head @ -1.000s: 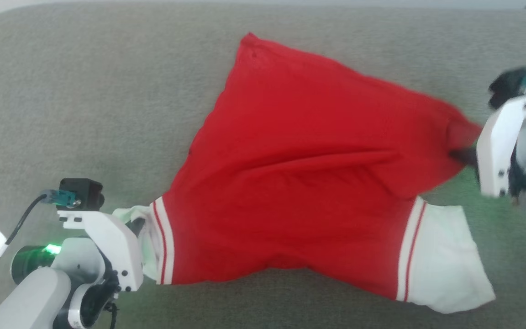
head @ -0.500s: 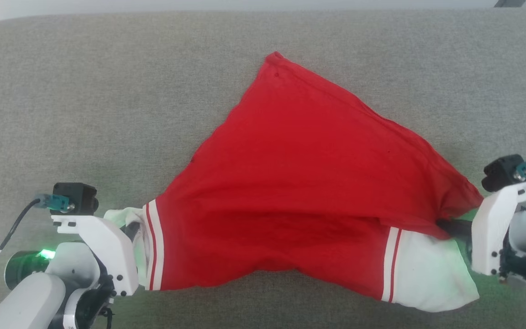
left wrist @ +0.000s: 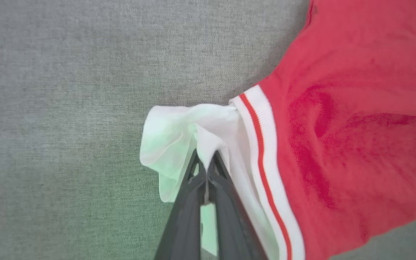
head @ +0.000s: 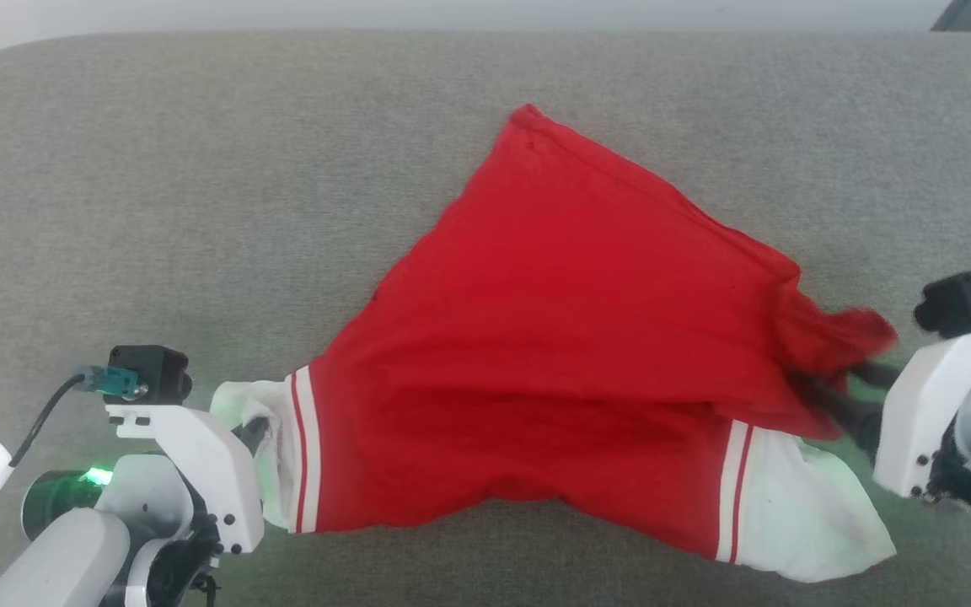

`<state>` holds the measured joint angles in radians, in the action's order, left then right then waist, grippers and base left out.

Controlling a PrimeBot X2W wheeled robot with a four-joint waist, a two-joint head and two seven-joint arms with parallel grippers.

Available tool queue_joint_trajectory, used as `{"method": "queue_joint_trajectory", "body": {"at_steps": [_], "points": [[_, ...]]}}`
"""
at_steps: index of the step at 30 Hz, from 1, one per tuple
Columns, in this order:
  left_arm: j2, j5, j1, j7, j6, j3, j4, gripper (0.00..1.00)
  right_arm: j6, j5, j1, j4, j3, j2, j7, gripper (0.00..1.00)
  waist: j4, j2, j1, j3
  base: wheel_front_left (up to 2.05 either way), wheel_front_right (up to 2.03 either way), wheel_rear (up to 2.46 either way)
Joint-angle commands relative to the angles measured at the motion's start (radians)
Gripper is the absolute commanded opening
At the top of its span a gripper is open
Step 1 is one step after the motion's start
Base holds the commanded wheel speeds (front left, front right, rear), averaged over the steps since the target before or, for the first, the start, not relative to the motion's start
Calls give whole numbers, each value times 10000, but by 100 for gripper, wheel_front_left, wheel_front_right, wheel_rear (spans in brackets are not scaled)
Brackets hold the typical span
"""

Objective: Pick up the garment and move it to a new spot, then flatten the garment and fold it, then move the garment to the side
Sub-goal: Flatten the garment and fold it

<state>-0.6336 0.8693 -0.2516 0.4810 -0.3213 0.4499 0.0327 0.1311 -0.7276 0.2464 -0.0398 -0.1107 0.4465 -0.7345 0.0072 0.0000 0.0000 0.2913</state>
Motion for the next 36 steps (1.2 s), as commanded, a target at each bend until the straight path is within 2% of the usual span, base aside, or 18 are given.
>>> {"method": "queue_joint_trajectory", "body": {"at_steps": [1, 7, 14, 20, 28, 33, 36], "points": [[13, 25, 88, -52, 4, 27, 25, 0, -8, 146, 48, 501, 211, -91, -128, 100, 116, 0, 0, -71, 0, 0, 0], [148, -4, 17, -72, 86, 162, 46, 0, -8, 588, 692, 1402, 622, -338, -420, 100, 549, 0, 0, -62, 0, 0, 0], [476, -130, -310, -109, 294, 501, 17, 0, -9, 758, 2095, 999, 221, -364, 63, 100, 1242, 0, 0, 200, 0, 0, 0], [1005, -333, -832, -141, 592, 966, -147, 0, -6, 939, 3786, -540, -531, -31, 810, 100, 2276, 0, 0, 632, 0, 0, 0], [2002, -473, -1647, -350, 1209, 1625, -875, 0, -6, 1041, 6067, -3488, -1834, 596, 1264, 100, 3723, 0, 0, 1312, 0, 0, 0], [2455, -425, -1923, -578, 1508, 1811, -1420, 0, -8, 911, 7199, -5251, -2965, 856, 905, 100, 4286, 0, 0, 1587, 0, 0, 0], [2627, -349, -1989, -681, 1655, 1881, -1710, 0, -8, 647, 7555, -6196, -3745, 942, 52, 100, 4478, 0, 0, 1672, 0, 0, 0]]}}
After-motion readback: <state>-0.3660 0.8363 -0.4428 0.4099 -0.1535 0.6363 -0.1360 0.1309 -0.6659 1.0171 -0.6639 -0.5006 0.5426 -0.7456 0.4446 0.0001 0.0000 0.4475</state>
